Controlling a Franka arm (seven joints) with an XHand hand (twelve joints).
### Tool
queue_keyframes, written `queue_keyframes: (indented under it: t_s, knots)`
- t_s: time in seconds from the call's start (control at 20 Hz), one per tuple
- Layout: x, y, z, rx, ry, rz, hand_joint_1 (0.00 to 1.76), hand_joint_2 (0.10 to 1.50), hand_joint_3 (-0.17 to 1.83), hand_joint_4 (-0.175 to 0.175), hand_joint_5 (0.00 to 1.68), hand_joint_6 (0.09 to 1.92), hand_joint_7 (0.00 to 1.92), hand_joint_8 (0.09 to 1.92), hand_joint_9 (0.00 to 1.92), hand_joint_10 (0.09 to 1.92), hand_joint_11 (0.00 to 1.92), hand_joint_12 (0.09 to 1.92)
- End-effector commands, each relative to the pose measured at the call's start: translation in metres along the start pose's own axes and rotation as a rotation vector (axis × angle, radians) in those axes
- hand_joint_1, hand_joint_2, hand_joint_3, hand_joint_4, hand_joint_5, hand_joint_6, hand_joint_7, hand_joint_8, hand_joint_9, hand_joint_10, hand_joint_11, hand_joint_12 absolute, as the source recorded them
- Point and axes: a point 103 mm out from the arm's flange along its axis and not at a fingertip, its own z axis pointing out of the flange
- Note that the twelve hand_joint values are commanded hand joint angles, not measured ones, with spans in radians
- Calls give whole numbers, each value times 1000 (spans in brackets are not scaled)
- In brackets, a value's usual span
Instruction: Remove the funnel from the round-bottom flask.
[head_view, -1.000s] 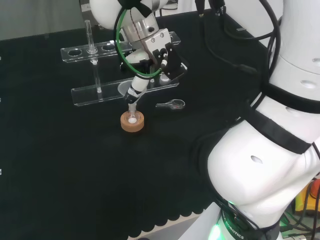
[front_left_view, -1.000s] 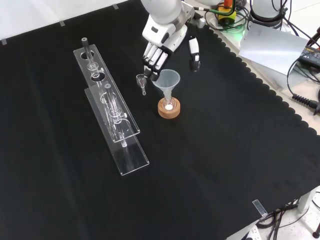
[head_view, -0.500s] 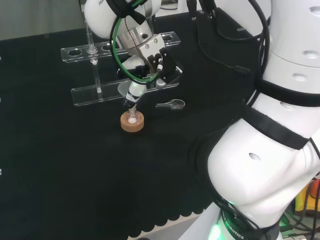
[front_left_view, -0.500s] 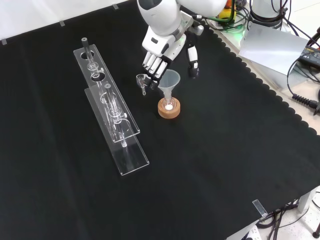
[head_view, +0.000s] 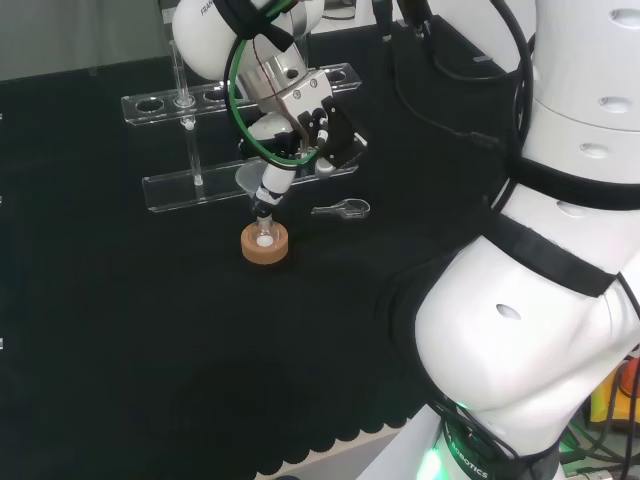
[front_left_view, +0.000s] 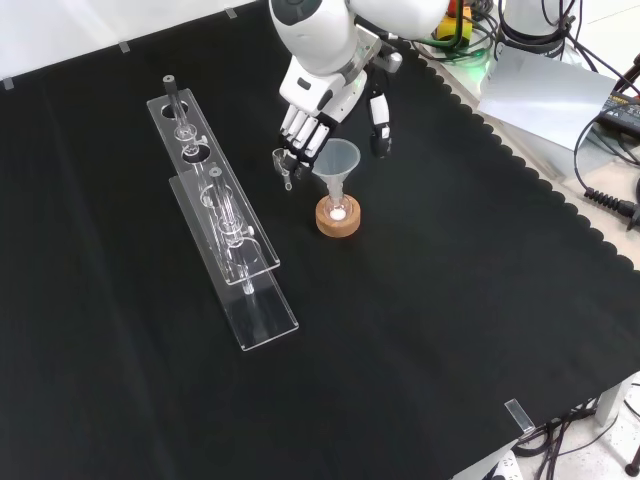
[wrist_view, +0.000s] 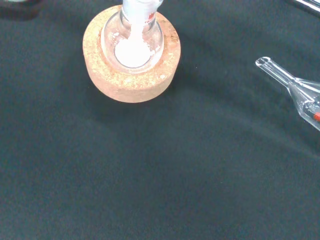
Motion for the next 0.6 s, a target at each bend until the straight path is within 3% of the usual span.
queue_keyframes:
  t_s: [0.05, 0.6]
  knots:
    - [0, 4, 6, -10, -9, -13, 627, 726, 170, -78, 0, 87, 0, 316, 260, 789, 349, 1364]
    - [-1, 12, 11, -21, -36, -9, 662, 751, 198, -82, 10, 87, 0, 436, 396, 705, 372, 1338]
